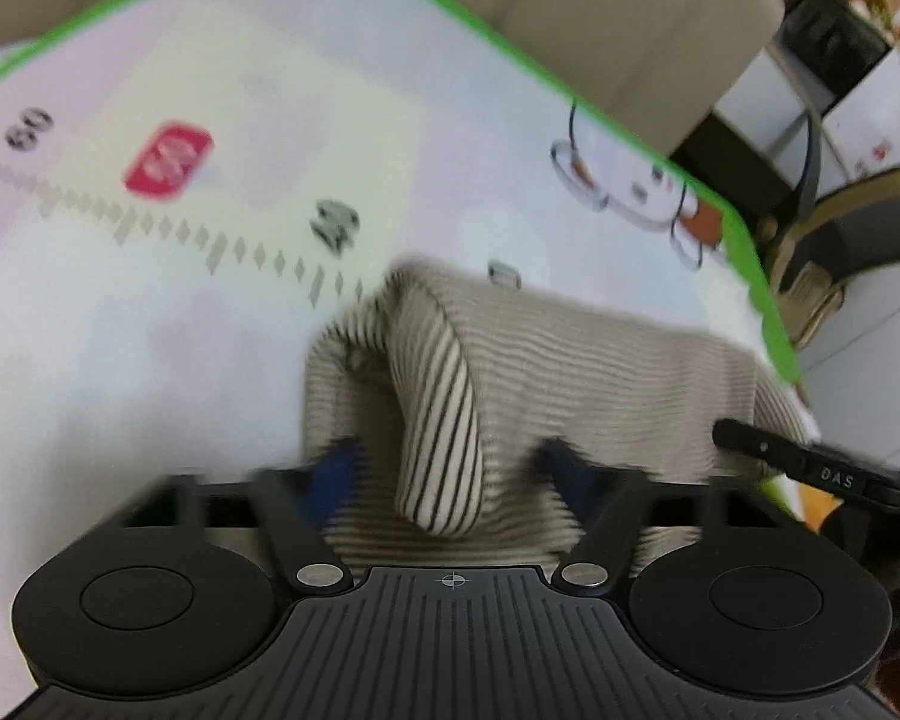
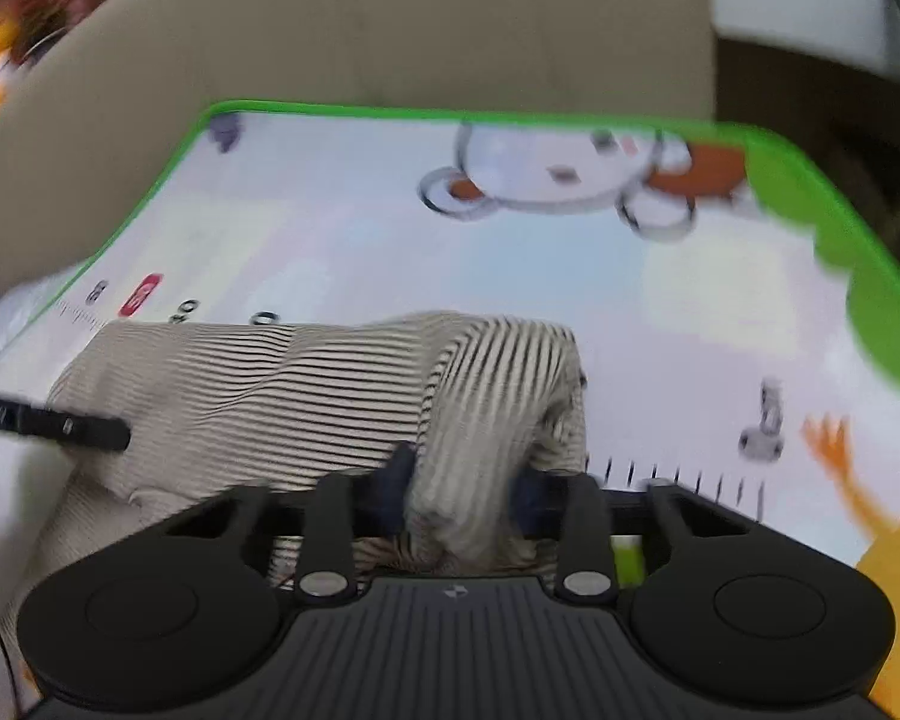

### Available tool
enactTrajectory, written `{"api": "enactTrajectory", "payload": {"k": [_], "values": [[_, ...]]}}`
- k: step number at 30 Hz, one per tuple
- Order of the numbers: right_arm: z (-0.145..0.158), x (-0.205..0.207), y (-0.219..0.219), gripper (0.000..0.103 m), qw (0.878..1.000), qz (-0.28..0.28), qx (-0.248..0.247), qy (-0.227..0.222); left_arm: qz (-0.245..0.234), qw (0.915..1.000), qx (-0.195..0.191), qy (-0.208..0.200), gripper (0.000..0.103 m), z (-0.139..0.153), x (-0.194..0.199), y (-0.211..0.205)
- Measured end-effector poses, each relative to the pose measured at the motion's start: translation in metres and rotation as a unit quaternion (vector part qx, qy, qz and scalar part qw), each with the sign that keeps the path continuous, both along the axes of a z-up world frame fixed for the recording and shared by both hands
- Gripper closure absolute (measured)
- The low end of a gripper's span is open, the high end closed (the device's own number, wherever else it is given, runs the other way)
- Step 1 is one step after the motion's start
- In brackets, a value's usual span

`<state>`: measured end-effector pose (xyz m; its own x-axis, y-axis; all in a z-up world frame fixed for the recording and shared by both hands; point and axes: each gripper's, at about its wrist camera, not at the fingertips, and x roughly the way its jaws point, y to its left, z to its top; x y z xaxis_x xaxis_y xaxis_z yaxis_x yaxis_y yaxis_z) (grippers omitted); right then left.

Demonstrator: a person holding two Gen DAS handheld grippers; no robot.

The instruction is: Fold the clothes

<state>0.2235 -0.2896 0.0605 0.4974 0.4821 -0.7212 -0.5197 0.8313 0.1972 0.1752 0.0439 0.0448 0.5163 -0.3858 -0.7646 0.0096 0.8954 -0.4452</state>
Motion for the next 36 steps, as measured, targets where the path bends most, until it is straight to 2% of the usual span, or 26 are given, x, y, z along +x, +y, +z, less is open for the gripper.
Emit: {"api": "enactTrajectory", "payload": {"k": [1, 2, 4, 8, 11, 15, 17, 18, 20, 22, 23, 24, 25, 27, 29, 30, 32, 34, 36], "values": [[0.008, -0.003, -0.003, 0.08, 1.0, 0.003, 0.009, -0.002, -0.007, 1.0, -0.004, -0.002, 0.067, 0.0, 0.0, -0.002], [0.017, -0.006, -0.007, 0.08, 1.0, 0.003, 0.024, 0.001, -0.008, 0.9999, -0.005, -0.012, 0.077, 0.004, -0.002, -0.003], [0.032, -0.016, -0.016, 0.081, 0.999, 0.004, 0.047, 0.011, -0.017, 0.9988, -0.006, -0.046, 0.081, 0.019, -0.012, -0.001], [0.053, -0.04, -0.033, 0.081, 0.996, 0.009, 0.082, 0.037, -0.031, 0.9969, -0.031, -0.065, 0.081, 0.048, -0.04, 0.007], [0.05, -0.058, -0.044, 0.081, 0.994, 0.011, 0.085, 0.068, -0.05, 0.9958, -0.045, -0.062, 0.081, 0.06, -0.066, 0.01], [0.019, -0.078, -0.049, 0.081, 0.993, 0.01, 0.058, 0.104, -0.072, 0.9961, -0.046, -0.023, 0.081, 0.048, -0.091, 0.006], [-0.001, -0.083, -0.047, 0.08, 0.993, 0.009, 0.032, 0.115, -0.079, 0.9959, -0.044, 0.001, 0.08, 0.034, -0.099, 0.004], [-0.01, -0.084, -0.046, 0.076, 0.993, 0.009, 0.019, 0.118, -0.081, 0.996, -0.036, 0.016, 0.08, 0.024, -0.1, 0.002], [-0.013, -0.08, -0.047, 0.071, 0.993, 0.007, 0.014, 0.119, -0.083, 0.9954, -0.019, 0.045, 0.078, 0.004, -0.104, -0.002], [-0.008, -0.076, -0.048, 0.058, 0.993, 0.005, 0.016, 0.114, -0.08, 0.9953, 0.002, 0.056, 0.072, -0.01, -0.105, -0.006], [0.002, -0.072, -0.05, 0.054, 0.995, 0.003, 0.021, 0.098, -0.078, 0.9955, 0.005, 0.054, 0.071, -0.009, -0.104, -0.006], [0.013, -0.069, -0.053, 0.045, 0.997, 0.0, 0.028, 0.077, -0.077, 0.9957, 0.007, 0.051, 0.069, -0.006, -0.104, -0.006], [0.025, -0.064, -0.056, 0.041, 0.998, -0.005, 0.037, 0.056, -0.076, 0.9961, 0.011, 0.043, 0.066, 0.0, -0.103, -0.004], [0.045, -0.05, -0.058, 0.04, 0.999, -0.01, 0.049, 0.014, -0.072, 0.9972, 0.013, 0.012, 0.063, 0.021, -0.103, 0.003], [0.056, -0.036, -0.048, 0.04, 0.999, -0.004, 0.038, -0.022, -0.069, 0.9972, 0.007, -0.028, 0.05, 0.045, -0.104, 0.011], [0.057, -0.029, -0.04, 0.041, 0.999, 0.006, 0.027, -0.036, -0.068, 0.9966, 0.002, -0.045, 0.048, 0.055, -0.107, 0.013], [0.05, -0.016, -0.016, 0.045, 0.998, 0.041, -0.007, -0.056, -0.085, 0.994, -0.025, -0.063, 0.046, 0.068, -0.107, 0.01], [0.035, 0.0, 0.006, 0.051, 0.996, 0.067, -0.036, -0.056, -0.128, 0.9879, -0.076, -0.045, 0.041, 0.069, -0.106, -0.002], [0.018, 0.008, 0.023, 0.051, 0.993, 0.081, -0.069, -0.054, -0.18, 0.975, -0.13, -0.007, 0.035, 0.054, -0.108, -0.02]]}}
